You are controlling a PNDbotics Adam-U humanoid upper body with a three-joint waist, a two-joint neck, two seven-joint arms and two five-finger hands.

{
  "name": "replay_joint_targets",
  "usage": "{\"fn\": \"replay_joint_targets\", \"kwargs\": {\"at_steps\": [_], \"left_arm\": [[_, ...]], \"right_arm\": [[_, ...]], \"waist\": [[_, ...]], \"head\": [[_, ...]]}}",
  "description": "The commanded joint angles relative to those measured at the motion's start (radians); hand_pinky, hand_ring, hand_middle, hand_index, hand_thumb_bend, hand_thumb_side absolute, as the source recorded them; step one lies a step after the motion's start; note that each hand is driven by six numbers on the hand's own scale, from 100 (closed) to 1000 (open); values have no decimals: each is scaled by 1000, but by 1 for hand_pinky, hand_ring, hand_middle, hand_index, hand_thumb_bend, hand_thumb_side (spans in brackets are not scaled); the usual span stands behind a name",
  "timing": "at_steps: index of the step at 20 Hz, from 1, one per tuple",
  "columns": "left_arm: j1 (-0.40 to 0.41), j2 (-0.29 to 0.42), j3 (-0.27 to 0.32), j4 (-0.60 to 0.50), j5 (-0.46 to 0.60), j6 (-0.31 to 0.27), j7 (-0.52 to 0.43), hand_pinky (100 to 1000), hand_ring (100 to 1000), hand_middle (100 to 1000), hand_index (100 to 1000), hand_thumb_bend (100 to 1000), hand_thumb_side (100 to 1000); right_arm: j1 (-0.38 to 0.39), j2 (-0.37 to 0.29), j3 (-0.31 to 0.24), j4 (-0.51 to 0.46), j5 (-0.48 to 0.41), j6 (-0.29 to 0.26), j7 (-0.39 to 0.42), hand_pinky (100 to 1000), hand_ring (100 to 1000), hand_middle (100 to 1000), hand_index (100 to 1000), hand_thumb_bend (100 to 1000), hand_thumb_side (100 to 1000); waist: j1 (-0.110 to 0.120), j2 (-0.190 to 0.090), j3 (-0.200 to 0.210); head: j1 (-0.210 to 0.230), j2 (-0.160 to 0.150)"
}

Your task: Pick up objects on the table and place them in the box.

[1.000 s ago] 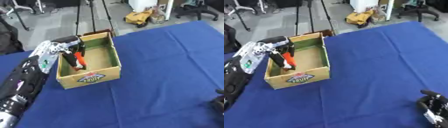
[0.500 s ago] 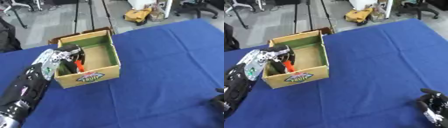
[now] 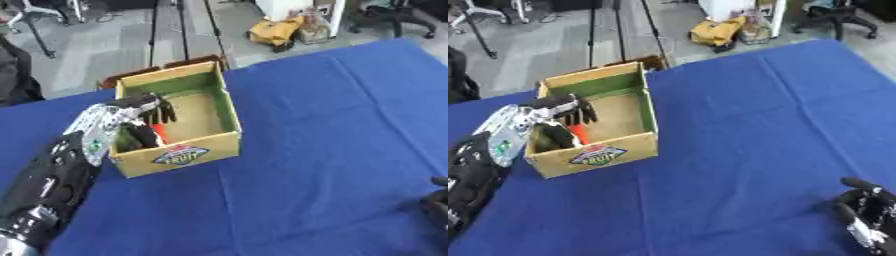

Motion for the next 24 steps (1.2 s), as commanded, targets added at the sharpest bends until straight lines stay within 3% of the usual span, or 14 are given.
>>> {"fn": "replay_joint_targets", "kwargs": {"at_steps": [1,5,8,14,18,24], "left_arm": [[-20,22,14,-51,-20,2,109,688,670,699,841,1000,660],[-24,32,22,-134,-24,25,270,713,690,723,864,1000,609],[-24,37,24,-183,35,46,343,705,682,722,876,1000,549],[32,70,0,-347,218,63,387,674,646,685,866,1000,506],[112,128,-15,-521,359,73,359,652,627,662,864,1000,487],[318,210,64,-739,636,132,394,612,596,640,868,1000,457]], "right_arm": [[-1,-10,0,-3,1,1,3,793,577,557,813,556,464],[0,-11,-1,-3,-2,0,4,793,577,557,813,555,463],[1,-11,-1,-3,-4,0,6,793,577,557,814,554,463],[12,-9,-9,-3,-9,-3,2,793,577,557,814,551,461],[24,-11,-18,-2,-12,-4,-5,792,577,557,814,549,460],[35,-9,-26,-1,-13,-6,-10,793,577,557,814,549,459]], "waist": [[-7,-17,3],[-11,-21,8],[-14,-24,12],[-27,-34,33],[-34,-42,62],[-45,-48,106]], "head": [[-1,-9],[-1,-9],[-2,-10],[-10,-8],[-19,0],[-35,10]]}}
